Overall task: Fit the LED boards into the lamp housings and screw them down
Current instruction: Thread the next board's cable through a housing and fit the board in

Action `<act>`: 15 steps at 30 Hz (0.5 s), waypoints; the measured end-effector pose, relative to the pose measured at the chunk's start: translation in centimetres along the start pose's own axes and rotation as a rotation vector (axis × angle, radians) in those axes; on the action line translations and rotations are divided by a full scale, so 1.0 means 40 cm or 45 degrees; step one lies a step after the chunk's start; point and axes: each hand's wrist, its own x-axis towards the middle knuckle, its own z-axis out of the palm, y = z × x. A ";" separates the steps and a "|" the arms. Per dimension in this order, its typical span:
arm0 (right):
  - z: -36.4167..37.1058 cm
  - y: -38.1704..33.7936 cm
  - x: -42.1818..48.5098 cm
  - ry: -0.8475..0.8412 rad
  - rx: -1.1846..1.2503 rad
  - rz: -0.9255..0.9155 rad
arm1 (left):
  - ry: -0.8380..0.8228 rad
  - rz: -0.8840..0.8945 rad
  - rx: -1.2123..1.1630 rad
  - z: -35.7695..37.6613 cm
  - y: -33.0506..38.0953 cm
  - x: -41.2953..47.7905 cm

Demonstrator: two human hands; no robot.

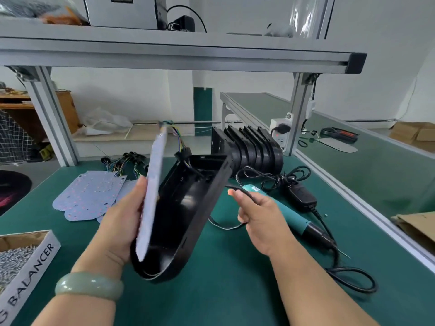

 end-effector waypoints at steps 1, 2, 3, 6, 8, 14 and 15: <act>-0.006 -0.004 0.000 -0.012 0.129 0.064 | -0.022 -0.017 -0.028 -0.004 0.004 -0.003; -0.008 -0.005 0.000 -0.019 0.252 0.109 | -0.045 -0.040 -0.044 -0.005 0.005 -0.006; -0.010 -0.005 0.003 0.022 0.361 0.144 | -0.073 -0.053 -0.058 -0.005 0.001 -0.006; -0.018 -0.003 0.019 0.392 0.379 0.183 | -0.080 -0.035 -0.009 0.009 -0.007 -0.011; -0.019 0.010 0.025 0.590 0.118 0.102 | -0.084 -0.009 -0.027 0.020 -0.003 -0.017; 0.013 0.031 0.015 0.493 -0.859 -0.223 | -0.050 -0.030 -0.101 -0.005 0.017 -0.011; 0.019 0.029 0.012 0.437 -0.960 -0.216 | -0.030 -0.037 -0.084 -0.004 0.013 -0.008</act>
